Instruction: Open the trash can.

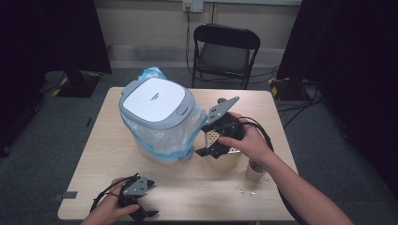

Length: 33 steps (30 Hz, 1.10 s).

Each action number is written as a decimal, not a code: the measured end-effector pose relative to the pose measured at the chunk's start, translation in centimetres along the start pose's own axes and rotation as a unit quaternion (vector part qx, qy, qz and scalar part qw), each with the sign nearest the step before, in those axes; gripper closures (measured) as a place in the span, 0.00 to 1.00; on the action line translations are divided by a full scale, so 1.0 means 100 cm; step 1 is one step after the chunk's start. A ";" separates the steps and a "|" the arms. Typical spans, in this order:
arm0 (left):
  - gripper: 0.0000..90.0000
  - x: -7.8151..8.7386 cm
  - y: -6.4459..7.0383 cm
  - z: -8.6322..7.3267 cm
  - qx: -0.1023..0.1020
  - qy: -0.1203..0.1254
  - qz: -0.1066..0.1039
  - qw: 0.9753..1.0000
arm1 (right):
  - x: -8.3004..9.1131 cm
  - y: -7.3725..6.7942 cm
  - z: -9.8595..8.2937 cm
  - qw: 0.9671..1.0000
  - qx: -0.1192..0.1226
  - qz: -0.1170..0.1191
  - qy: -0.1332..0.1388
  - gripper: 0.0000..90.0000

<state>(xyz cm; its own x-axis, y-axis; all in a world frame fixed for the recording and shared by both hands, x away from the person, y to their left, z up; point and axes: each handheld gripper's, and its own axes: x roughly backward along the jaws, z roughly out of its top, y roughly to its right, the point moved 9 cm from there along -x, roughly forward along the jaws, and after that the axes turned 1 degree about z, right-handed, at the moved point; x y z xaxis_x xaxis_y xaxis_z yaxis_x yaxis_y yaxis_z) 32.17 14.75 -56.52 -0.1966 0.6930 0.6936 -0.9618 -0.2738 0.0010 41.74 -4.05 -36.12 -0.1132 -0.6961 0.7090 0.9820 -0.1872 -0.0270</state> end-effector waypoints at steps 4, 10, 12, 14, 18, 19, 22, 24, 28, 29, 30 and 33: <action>0.00 0.000 0.000 0.000 0.000 0.001 -0.001 1.000 | 0.001 0.003 0.007 1.000 0.002 -0.002 0.003 0.18; 0.00 0.000 0.000 0.000 0.001 0.002 -0.001 1.000 | 0.004 0.007 0.016 1.000 -0.001 -0.004 0.012 0.18; 0.00 0.000 0.000 0.000 0.000 -0.001 0.000 1.000 | 0.005 0.009 0.018 1.000 0.000 -0.005 0.012 0.18; 0.00 0.000 0.000 0.000 0.001 0.001 -0.001 1.000 | 0.005 0.011 0.019 1.000 0.001 -0.006 0.010 0.18; 0.00 0.000 0.000 0.000 0.001 0.001 -0.001 1.000 | 0.007 0.014 0.023 1.000 0.003 -0.008 0.010 0.18; 0.00 0.000 0.000 0.000 0.001 0.001 -0.001 1.000 | 0.008 0.015 0.024 1.000 0.002 -0.010 0.011 0.18; 0.00 0.000 0.000 0.000 0.000 -0.001 -0.002 1.000 | 0.011 0.018 0.028 1.000 -0.001 -0.010 0.014 0.18; 0.00 0.000 0.000 0.000 0.000 -0.001 -0.002 1.000 | 0.012 0.019 0.030 1.000 -0.001 -0.011 0.014 0.18; 0.00 0.001 0.000 0.000 0.000 -0.003 -0.001 1.000 | 0.013 0.022 0.034 1.000 -0.001 -0.013 0.017 0.17; 0.00 0.001 0.000 -0.001 -0.002 -0.009 0.000 1.000 | 0.013 0.023 0.035 1.000 -0.001 -0.014 0.018 0.17; 0.00 0.001 0.000 0.000 -0.001 -0.003 -0.001 1.000 | 0.014 0.023 0.037 1.000 0.001 -0.013 0.020 0.17; 0.00 0.001 0.000 -0.001 -0.002 -0.008 -0.001 1.000 | 0.014 0.024 0.040 1.000 0.000 -0.015 0.021 0.17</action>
<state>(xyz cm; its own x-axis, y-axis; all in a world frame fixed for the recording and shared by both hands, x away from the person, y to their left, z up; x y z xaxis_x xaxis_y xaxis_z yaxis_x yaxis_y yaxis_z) 32.15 14.89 -56.50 -0.1923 0.6825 0.7051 -0.9627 -0.2704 -0.0007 44.57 -2.72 -32.40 -0.1485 -0.7193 0.6787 0.9782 -0.2075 -0.0058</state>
